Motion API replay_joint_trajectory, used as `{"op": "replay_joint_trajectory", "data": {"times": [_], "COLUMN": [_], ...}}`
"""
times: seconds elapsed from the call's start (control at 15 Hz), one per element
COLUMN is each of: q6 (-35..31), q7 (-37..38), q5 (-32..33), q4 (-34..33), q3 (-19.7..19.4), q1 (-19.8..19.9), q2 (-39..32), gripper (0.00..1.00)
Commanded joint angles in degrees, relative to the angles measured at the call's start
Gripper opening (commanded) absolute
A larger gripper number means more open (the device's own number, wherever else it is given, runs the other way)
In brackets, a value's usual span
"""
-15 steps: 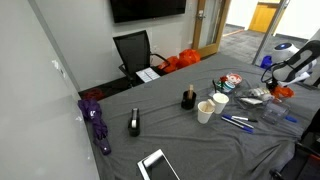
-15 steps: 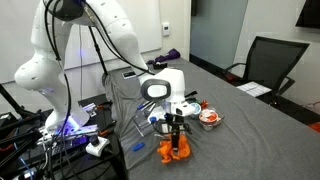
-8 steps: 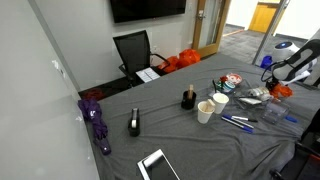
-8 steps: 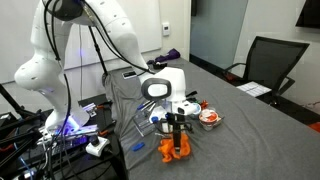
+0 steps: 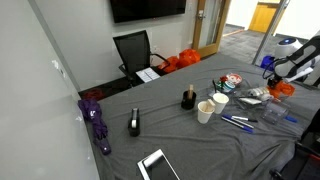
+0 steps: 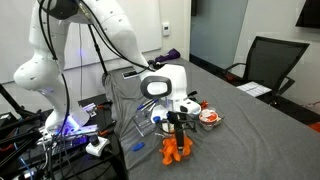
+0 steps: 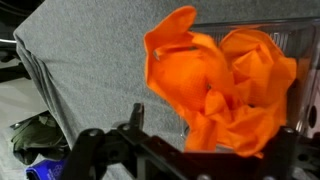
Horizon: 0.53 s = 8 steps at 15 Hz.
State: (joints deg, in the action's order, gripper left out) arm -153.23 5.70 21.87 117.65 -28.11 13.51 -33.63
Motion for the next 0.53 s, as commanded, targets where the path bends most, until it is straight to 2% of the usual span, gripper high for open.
{"op": "replay_joint_trajectory", "data": {"times": [0.0,0.07,0.2,0.47], "q6": [2.5,3.0,6.7,11.3], "q7": [-4.4,-5.2,-10.5,-15.0], "q5": [-3.1,-4.1,-9.0,-14.5], "q4": [0.4,0.6,0.8,-0.1], "q3": [3.2,4.0,8.2,11.3], "q1": [2.9,3.5,6.6,8.9], "q2": [2.6,3.0,4.6,5.0], "gripper": [1.0,1.0,1.0,1.0]}}
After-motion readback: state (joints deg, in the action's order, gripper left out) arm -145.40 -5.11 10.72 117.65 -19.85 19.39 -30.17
